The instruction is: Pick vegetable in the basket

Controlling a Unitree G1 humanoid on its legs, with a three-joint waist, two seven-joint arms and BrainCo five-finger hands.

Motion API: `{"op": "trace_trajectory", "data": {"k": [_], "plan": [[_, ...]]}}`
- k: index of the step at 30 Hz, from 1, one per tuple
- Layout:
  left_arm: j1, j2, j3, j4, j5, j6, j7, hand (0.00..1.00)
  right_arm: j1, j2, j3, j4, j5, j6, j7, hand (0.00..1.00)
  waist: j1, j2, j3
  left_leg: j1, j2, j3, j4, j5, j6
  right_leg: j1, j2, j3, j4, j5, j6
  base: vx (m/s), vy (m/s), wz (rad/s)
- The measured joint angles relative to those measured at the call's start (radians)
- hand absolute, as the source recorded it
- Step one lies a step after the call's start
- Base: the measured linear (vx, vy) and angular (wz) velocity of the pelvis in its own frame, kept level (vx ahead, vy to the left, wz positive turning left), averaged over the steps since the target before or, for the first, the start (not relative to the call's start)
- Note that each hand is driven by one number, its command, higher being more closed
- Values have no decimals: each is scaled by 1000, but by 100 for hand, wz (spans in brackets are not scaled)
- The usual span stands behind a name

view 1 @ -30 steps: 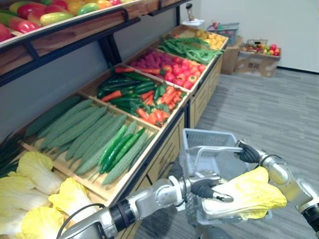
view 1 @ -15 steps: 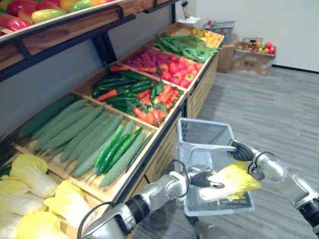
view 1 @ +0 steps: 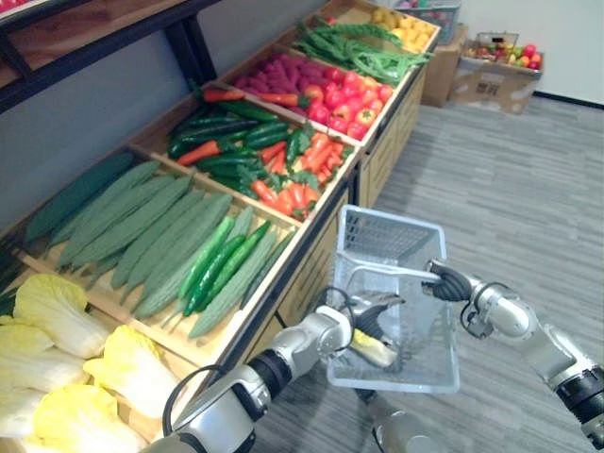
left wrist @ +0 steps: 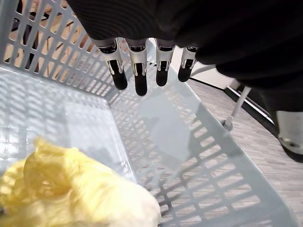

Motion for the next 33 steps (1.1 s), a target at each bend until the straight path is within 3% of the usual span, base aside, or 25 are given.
{"op": "trace_trajectory", "data": {"k": [4,8,15,20,22,24,25,28,33], "plan": [[-3,13,2,-33,-2,5,0,0,3,31,-32,29,-1,1,-1,100,0,0,8,-17,-3,-43,-5,6,10,1,-24,-35,-3,0,0,44,33,33],[3,59,3,-230,-25,13,0,0,30,83,-118,82,-3,23,-5,100,12,4,14,-36,-9,-111,-21,19,26,14,-60,-92,-10,0,0,21,24,45],[109,130,45,-583,-290,-13,-9,0,104,179,-263,233,-82,83,-26,100,44,7,13,-65,-22,-221,-36,36,50,39,-120,-189,-22,-1,-2,-2,10,49],[264,163,123,-818,-462,-29,-23,0,200,281,-463,357,-123,144,-94,100,75,11,9,-100,-26,-347,-35,55,74,76,-175,-301,-36,-7,-9,-9,-24,71],[328,188,167,-889,-487,-35,-24,0,232,308,-524,406,-123,150,-122,100,89,13,5,-125,-30,-399,-35,63,82,81,-196,-346,-38,-11,-15,-9,-48,75],[467,196,305,-967,-524,-35,-17,0,261,337,-595,494,-124,154,-160,100,95,13,-15,-163,-36,-477,-38,78,89,92,-223,-415,-52,-16,-20,-2,-65,85],[482,196,324,-974,-524,-35,-16,0,266,340,-604,505,-124,154,-165,100,96,13,-17,-167,-36,-486,-39,80,89,93,-226,-421,-52,-18,-22,4,-53,80],[573,195,484,-1034,-524,-34,15,0,308,368,-698,624,-120,154,-202,100,126,8,-34,-192,-46,-579,-69,114,96,112,-250,-510,-52,-32,-22,5,-56,82],[642,112,684,-1122,-522,-34,130,0,352,403,-806,837,-115,157,-254,100,170,-16,-77,-246,-59,-737,-92,156,105,146,-286,-663,-53,-54,-15,14,-49,96]]}}
